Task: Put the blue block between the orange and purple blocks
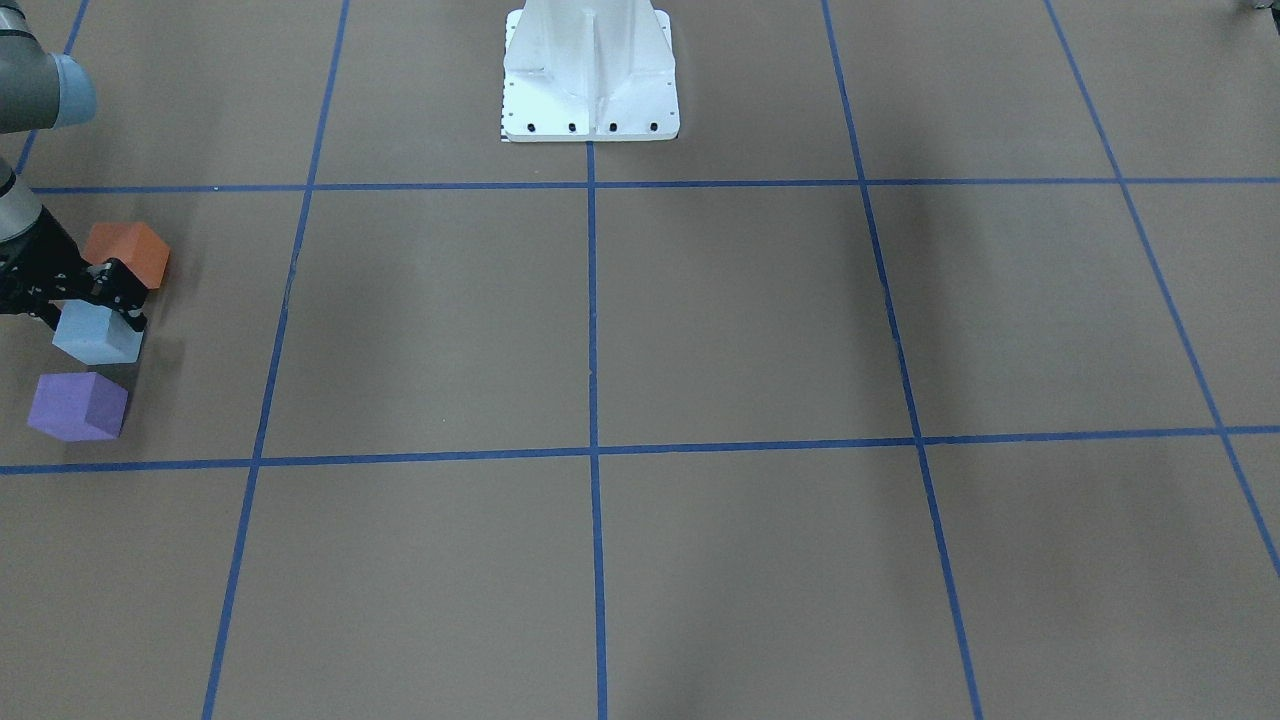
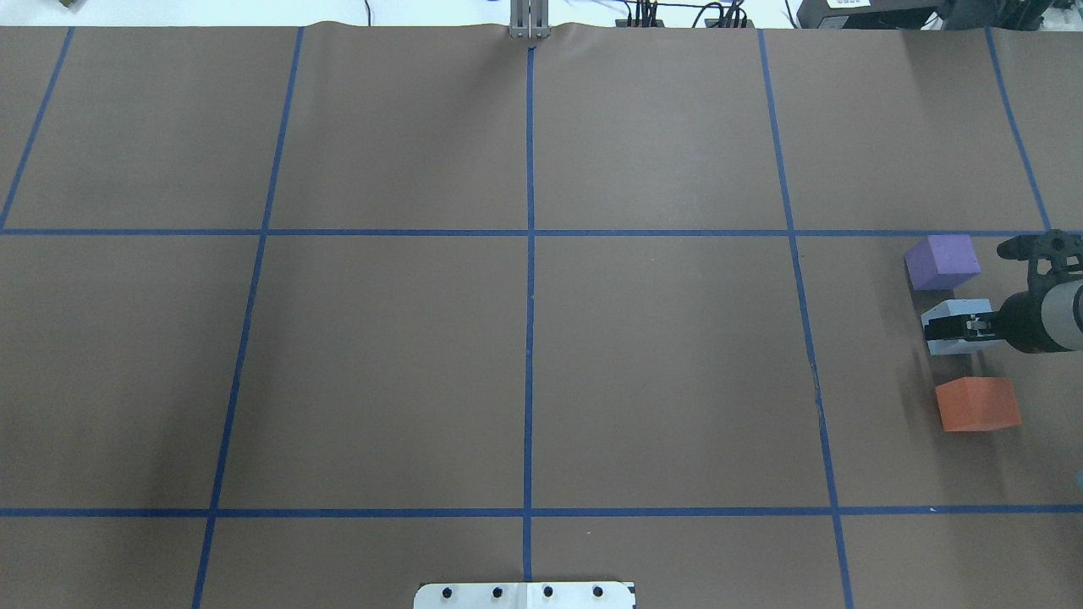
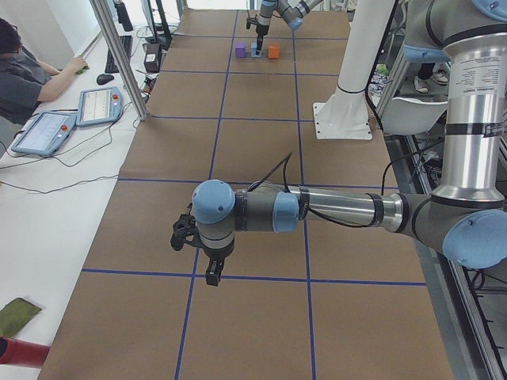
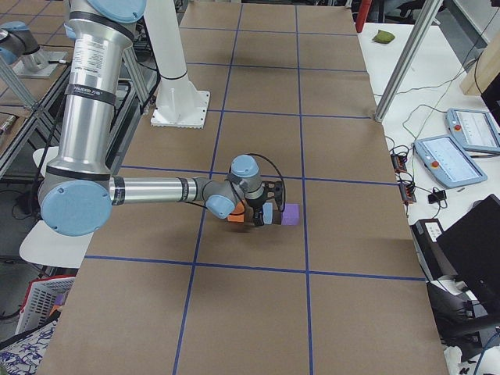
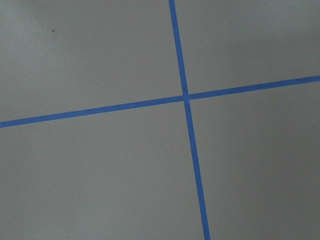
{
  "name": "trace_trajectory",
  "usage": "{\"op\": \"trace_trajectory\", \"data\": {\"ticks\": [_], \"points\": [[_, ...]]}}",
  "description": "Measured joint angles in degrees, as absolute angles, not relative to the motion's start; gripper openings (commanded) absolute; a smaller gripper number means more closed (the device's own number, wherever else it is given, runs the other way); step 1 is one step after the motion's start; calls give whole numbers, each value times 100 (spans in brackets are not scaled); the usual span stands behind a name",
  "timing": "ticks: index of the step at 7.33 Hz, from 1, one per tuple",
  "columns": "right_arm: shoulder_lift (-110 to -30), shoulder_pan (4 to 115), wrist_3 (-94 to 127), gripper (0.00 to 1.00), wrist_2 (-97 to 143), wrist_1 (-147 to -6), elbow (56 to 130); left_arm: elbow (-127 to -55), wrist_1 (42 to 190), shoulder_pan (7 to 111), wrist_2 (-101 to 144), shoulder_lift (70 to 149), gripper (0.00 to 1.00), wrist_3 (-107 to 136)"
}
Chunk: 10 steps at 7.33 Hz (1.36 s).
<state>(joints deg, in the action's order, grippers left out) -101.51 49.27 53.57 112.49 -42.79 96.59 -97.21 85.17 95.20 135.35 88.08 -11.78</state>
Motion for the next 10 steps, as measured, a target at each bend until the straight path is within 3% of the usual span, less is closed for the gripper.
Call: {"op": "trace_trajectory", "data": {"ticks": [3, 7, 10], "points": [[-10211, 6087, 3923, 100, 12431, -4872, 9871, -9721, 8517, 9520, 13535, 8807, 100, -1176], [-10214, 8201, 352, 99, 13123, -8557, 11171, -9721, 8516, 9519, 13537, 8814, 100, -1177], [-10182, 8630, -418, 99, 13176, -9623, 11226, -9723, 8517, 9519, 13544, 8813, 100, -1178]]}}
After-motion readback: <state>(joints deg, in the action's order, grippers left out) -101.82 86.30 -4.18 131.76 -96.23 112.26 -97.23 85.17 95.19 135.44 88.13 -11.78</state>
